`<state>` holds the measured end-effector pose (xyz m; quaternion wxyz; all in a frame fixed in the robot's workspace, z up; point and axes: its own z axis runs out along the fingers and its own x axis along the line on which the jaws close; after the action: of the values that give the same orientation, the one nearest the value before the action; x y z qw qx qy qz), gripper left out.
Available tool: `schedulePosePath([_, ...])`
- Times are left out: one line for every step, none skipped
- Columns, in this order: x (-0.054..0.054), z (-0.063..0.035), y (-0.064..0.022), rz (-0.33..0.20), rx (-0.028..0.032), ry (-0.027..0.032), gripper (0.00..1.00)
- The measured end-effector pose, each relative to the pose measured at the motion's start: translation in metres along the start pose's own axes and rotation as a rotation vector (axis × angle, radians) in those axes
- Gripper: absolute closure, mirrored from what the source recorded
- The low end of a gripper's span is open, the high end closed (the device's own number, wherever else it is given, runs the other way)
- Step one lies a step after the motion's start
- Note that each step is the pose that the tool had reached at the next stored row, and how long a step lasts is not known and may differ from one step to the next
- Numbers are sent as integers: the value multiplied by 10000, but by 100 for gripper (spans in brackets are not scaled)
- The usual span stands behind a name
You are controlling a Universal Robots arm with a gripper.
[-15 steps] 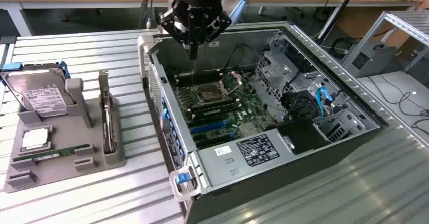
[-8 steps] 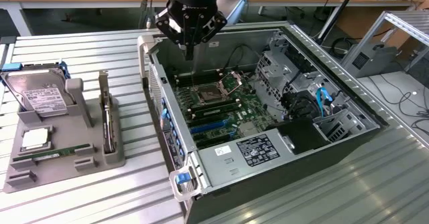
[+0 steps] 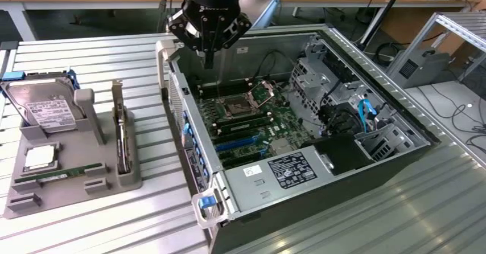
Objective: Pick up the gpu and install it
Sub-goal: 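Reach for the gpu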
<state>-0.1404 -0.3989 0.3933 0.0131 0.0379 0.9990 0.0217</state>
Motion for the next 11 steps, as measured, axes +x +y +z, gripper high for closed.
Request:
schedulePosePath([10,0,-1,1,0,1,89])
schedulePosePath([14,-1,-1,0,0,1,89])
schedulePosePath([20,-1,-2,0,0,1,89])
schedulePosePath([26,-1,-2,0,0,1,89])
schedulePosePath([32,-1,-3,0,-1,0,89])
schedulePosePath([40,-1,-3,0,0,0,89])
schedulePosePath([50,-1,-4,0,0,0,89])
schedulePosePath([57,-1,-4,0,0,0,89])
schedulePosePath([62,-2,-5,0,0,0,89])
schedulePosePath([68,-2,-5,0,0,0,89])
schedulePosePath([74,-2,-6,0,0,0,89])
